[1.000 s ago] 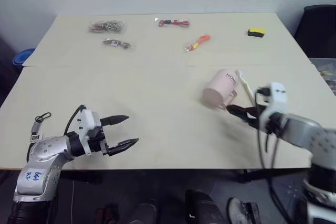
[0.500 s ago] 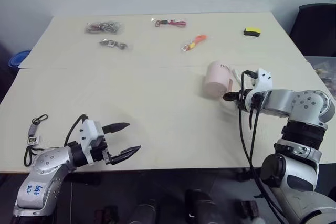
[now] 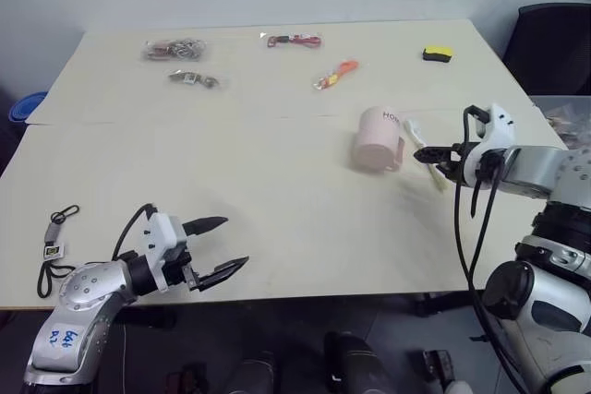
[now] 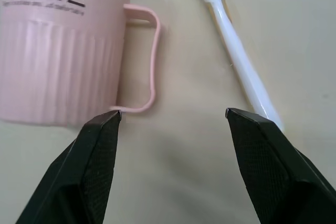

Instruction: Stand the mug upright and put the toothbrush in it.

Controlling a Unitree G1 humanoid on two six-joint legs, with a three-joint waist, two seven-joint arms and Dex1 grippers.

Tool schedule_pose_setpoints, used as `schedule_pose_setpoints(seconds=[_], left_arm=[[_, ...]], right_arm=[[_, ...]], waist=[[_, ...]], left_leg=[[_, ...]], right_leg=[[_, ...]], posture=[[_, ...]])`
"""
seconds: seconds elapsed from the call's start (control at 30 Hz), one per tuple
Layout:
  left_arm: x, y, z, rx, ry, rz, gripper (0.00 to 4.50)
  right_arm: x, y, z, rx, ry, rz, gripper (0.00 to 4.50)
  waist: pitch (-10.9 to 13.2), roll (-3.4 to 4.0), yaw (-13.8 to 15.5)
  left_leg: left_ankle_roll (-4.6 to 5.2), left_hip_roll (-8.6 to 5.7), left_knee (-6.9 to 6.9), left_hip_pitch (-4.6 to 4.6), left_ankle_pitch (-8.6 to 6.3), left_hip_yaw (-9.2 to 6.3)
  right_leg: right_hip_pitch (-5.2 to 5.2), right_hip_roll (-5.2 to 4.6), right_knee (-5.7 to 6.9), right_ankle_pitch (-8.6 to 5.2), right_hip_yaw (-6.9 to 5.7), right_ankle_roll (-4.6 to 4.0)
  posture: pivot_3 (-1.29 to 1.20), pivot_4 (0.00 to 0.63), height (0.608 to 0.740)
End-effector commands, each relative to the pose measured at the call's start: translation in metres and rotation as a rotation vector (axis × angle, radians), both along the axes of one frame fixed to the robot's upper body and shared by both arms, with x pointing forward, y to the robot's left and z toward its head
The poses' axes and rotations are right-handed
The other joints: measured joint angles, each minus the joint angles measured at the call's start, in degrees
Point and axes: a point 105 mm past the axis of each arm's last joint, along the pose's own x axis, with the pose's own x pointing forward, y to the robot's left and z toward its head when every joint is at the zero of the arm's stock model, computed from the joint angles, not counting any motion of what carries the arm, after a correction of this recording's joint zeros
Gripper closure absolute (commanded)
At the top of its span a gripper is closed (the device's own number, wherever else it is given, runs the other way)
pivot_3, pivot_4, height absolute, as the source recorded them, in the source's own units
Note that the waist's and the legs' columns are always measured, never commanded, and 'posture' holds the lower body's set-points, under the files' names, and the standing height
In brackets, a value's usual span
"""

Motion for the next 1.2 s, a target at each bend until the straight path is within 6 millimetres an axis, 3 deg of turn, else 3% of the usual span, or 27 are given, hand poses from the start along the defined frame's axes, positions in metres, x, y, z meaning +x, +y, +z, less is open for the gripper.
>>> schedule_pose_setpoints(seconds=[0.03,0.27,0.43,0.53,0.7,0.8,0.9,1.07,1.17,1.2], left_arm=[[0.000,-0.004,0.003,-0.001,-0.024,-0.042,0.00],[0.008,-0.010,0.013,-0.034,-0.064,-0.045,0.00],[0.009,-0.016,0.022,-0.056,-0.093,-0.080,0.00],[0.008,-0.018,0.029,-0.071,-0.109,-0.111,0.00],[0.007,-0.018,0.040,-0.068,-0.157,-0.148,0.00],[0.005,-0.017,0.043,-0.086,-0.126,-0.156,0.00],[0.007,-0.014,0.047,-0.121,-0.119,-0.130,0.00],[0.017,0.009,0.049,-0.166,-0.127,0.016,0.00],[0.024,0.030,0.044,-0.181,-0.126,0.137,0.00],[0.025,0.035,0.043,-0.179,-0.124,0.159,0.00]], right_arm=[[0.020,0.012,0.010,-0.008,-0.052,-0.006,1.20],[0.047,0.016,0.009,-0.083,-0.048,-0.028,1.20],[0.055,0.023,0.000,-0.105,-0.003,0.020,1.20],[0.058,0.032,-0.004,-0.122,0.015,0.069,1.80],[0.060,0.049,0.001,-0.113,0.019,0.146,3.37],[0.064,0.054,0.012,-0.128,-0.064,0.213,4.38],[0.069,0.062,0.031,-0.093,-0.224,0.297,4.48],[0.057,0.105,0.088,-0.085,-0.844,0.527,4.48],[0.038,0.140,0.081,-0.065,-1.104,0.570,4.48],[0.034,0.158,0.064,-0.080,-1.141,0.575,4.48]], waist=[[0.0,0.02,-0.1],[0.0,0.03,0.0],[0.0,0.03,-0.2],[0.0,0.03,-0.5],[0.0,0.03,-1.4],[0.0,0.04,-1.8],[0.0,0.05,-1.7],[0.0,0.07,-1.6],[0.0,0.07,-2.2],[0.0,0.06,-2.5]], left_leg=[[0.00,0.00,0.00,0.00,0.00,0.03],[-0.01,-0.08,0.23,-0.68,0.01,0.07],[-0.01,-0.13,0.36,-0.71,0.01,0.09],[-0.01,-0.13,0.45,-0.72,0.01,0.09],[-0.01,-0.11,0.41,-0.72,0.01,0.07],[-0.02,-0.09,0.38,-0.72,0.00,0.08],[-0.03,-0.07,0.38,-0.72,0.00,0.08],[-0.03,-0.11,0.46,-0.78,-0.01,0.07],[-0.09,-0.05,0.61,-0.72,-0.04,0.06],[-0.10,-0.04,0.62,-0.71,-0.05,0.07]], right_leg=[[-0.02,0.00,0.02,0.00,0.01,0.00],[-0.79,-0.04,0.35,0.01,0.01,-0.01],[-0.79,-0.08,0.40,0.02,0.02,-0.03],[-0.78,-0.07,0.45,0.02,0.01,-0.03],[-0.79,-0.07,0.50,0.02,0.01,-0.03],[-0.83,-0.05,0.50,0.02,0.01,-0.03],[-0.85,-0.05,0.51,0.01,-0.04,-0.03],[-0.88,-0.06,0.50,0.02,-0.04,-0.02],[-0.89,-0.04,0.56,0.02,-0.20,-0.03],[-0.89,-0.03,0.59,0.02,-0.19,-0.03]], posture=[[0.00,0.150,0.740],[0.00,0.150,0.740],[0.00,0.150,0.740],[0.00,0.150,0.740],[0.00,0.150,0.740],[0.00,0.150,0.740],[0.00,0.150,0.740],[0.00,0.150,0.740],[0.00,0.150,0.740],[0.00,0.150,0.740]])
